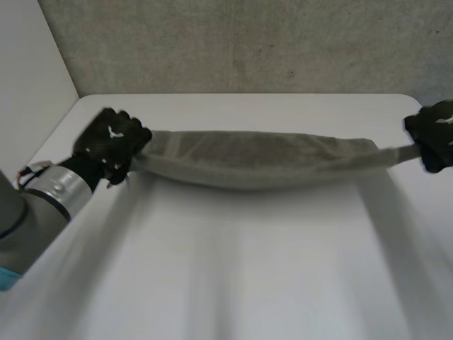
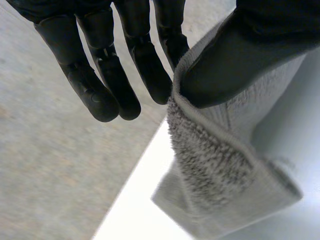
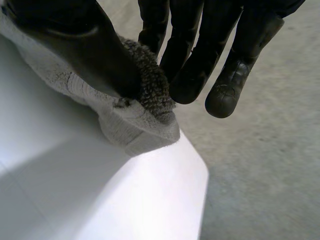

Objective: Fold the towel.

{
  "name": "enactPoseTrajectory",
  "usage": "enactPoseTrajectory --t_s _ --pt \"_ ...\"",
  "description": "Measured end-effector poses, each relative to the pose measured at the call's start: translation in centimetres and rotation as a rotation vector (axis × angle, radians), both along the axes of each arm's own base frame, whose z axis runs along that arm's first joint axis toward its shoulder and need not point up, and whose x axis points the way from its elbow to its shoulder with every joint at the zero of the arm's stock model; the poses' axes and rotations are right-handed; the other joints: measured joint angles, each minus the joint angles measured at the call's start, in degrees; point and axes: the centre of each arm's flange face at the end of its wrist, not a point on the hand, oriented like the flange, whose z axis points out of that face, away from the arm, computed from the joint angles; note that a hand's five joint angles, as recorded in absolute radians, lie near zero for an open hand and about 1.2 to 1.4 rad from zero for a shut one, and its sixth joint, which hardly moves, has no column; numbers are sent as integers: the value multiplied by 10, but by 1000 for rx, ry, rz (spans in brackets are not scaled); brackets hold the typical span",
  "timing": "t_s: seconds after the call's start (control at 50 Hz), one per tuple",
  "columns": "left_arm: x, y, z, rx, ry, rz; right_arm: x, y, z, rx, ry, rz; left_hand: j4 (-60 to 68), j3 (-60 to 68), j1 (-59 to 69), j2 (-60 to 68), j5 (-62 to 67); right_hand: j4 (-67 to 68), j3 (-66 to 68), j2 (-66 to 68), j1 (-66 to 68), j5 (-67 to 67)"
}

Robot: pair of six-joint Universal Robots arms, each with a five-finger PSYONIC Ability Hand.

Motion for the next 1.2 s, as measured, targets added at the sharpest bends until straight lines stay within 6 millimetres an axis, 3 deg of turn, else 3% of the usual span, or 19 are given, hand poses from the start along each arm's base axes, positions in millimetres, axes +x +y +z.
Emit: enactPoseTrajectory --t_s 0.16,0.3,0.44,0.62,0.88,1.2 --pt "10 22 44 -77 20 19 -21 17 41 8 -17 -1 0 0 0 0 0 0 0 0 0 0" --pt "8 31 45 -69 18 6 -24 18 44 44 -34 41 0 0 0 0 0 0 0 0 0 0" --pt "-2 15 20 4 -2 -15 -21 -4 20 138 -47 62 0 0 0 0 0 0 0 0 0 0" --pt "-36 -32 -28 99 -26 -68 -4 -49 -27 269 -29 61 0 0 0 0 0 0 0 0 0 0" --pt "-63 -90 -75 93 -35 -6 25 -97 -83 264 29 -12 0 1 0 0 0 0 0 0 0 0" --pt "-80 -113 -89 8 -10 -2 33 -116 -92 116 27 -100 0 1 0 0 0 0 0 0 0 0"
